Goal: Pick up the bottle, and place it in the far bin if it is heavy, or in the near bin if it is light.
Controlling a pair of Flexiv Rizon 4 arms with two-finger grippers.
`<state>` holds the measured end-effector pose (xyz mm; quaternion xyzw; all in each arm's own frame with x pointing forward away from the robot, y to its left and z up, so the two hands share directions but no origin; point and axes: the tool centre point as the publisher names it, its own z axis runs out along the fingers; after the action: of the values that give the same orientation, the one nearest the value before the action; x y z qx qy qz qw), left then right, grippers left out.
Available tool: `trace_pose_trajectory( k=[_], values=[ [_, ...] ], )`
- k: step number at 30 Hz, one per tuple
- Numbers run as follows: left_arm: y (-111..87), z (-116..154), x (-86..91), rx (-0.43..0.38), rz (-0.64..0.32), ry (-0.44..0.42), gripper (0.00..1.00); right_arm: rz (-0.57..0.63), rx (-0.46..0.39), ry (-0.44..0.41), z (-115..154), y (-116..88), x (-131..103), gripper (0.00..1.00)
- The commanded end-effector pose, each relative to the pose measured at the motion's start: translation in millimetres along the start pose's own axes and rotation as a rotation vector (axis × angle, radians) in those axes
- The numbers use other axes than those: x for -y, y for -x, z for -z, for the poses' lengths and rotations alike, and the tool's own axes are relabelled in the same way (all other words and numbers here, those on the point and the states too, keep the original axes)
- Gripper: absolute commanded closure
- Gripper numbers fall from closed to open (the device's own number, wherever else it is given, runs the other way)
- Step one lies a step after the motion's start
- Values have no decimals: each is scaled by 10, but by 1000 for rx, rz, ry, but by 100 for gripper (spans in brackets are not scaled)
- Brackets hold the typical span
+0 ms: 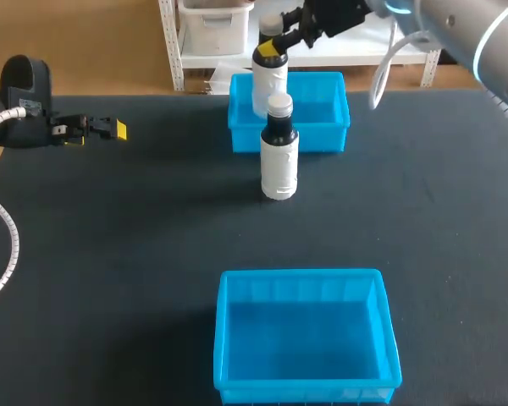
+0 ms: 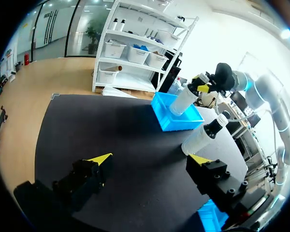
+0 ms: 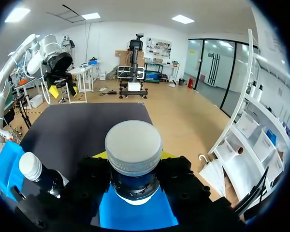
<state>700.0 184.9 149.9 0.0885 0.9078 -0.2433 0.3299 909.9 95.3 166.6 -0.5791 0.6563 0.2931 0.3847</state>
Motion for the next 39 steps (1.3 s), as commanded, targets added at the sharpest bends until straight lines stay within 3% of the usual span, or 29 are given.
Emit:
trace_pose_trajectory(
  k=[1, 31, 33, 35, 36, 37, 39],
  values=[
    [0, 0, 0, 0, 0, 0, 0, -8, -7, 329, -132, -19, 165, 100],
    [0, 0, 0, 0, 0, 0, 0, -77, -17, 395, -380, -293, 212, 100],
    [0, 0, 0, 0, 0, 0, 0, -81, -21, 401, -392, -305, 213, 66],
    [0, 0, 0, 0, 0, 0, 0, -85, -25, 405, -401, -316, 215, 50],
    [0, 0, 0, 0, 0, 0, 0, -87, -27, 406, -406, -322, 218, 12],
    [0, 0, 0, 0, 0, 0, 0, -89, -28, 407, -408, -327, 222, 0],
    [0, 0, 0, 0, 0, 0, 0, -95, -32, 408, -413, -337, 231, 0]
  ],
)
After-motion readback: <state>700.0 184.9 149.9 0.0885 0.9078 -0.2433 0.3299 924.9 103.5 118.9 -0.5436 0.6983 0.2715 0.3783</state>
